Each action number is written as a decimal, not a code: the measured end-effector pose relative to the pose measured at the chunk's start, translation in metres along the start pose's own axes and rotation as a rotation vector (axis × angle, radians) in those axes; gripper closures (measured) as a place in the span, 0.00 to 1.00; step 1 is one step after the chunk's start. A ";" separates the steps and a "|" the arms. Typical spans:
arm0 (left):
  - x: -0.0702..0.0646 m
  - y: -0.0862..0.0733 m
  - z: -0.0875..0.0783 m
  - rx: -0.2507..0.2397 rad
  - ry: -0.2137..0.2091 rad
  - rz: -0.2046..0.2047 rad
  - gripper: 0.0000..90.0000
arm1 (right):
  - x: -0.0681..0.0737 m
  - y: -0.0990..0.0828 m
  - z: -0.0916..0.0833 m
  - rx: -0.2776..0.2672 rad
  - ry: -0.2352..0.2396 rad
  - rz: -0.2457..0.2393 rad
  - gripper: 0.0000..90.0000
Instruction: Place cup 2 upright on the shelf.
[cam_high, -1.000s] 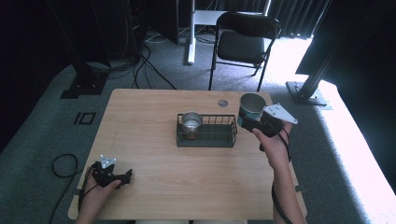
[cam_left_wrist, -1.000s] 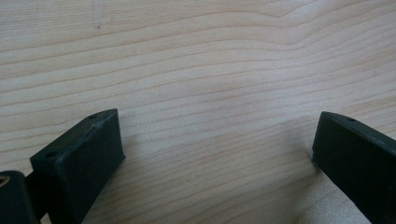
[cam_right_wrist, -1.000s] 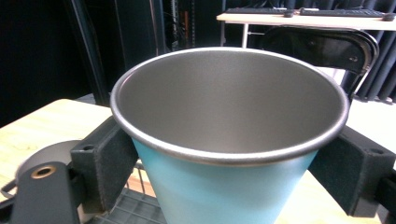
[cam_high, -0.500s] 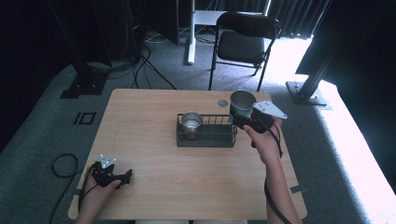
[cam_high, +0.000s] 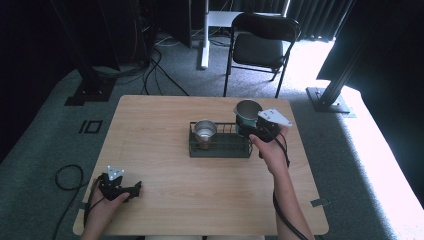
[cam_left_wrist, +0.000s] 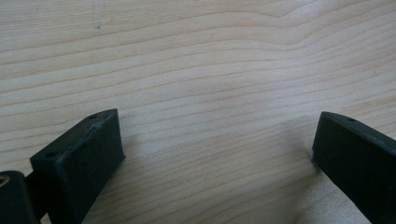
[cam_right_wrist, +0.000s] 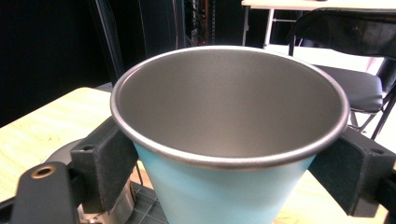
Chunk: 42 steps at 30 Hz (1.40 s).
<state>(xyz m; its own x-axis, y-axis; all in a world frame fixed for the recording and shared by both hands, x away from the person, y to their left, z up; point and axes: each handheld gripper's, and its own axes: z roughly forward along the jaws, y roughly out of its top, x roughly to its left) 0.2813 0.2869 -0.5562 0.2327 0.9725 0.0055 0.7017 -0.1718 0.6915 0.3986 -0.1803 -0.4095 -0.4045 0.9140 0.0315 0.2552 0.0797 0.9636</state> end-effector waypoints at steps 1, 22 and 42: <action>0.000 0.000 0.000 0.000 0.000 0.000 0.03 | 0.001 -0.001 0.002 0.000 0.002 0.001 0.15; 0.000 0.000 0.000 0.000 0.000 -0.001 0.03 | 0.016 -0.042 0.033 0.054 0.009 0.003 0.15; 0.000 0.000 0.000 0.000 0.000 0.000 0.03 | 0.022 -0.060 0.046 0.076 0.006 -0.005 0.15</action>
<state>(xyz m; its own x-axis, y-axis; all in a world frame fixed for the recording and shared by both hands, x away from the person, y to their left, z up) 0.2813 0.2868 -0.5562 0.2324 0.9726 0.0057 0.7016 -0.1717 0.6916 0.4148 -0.1462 -0.4794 -0.4109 0.9112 0.0286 0.3191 0.1143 0.9408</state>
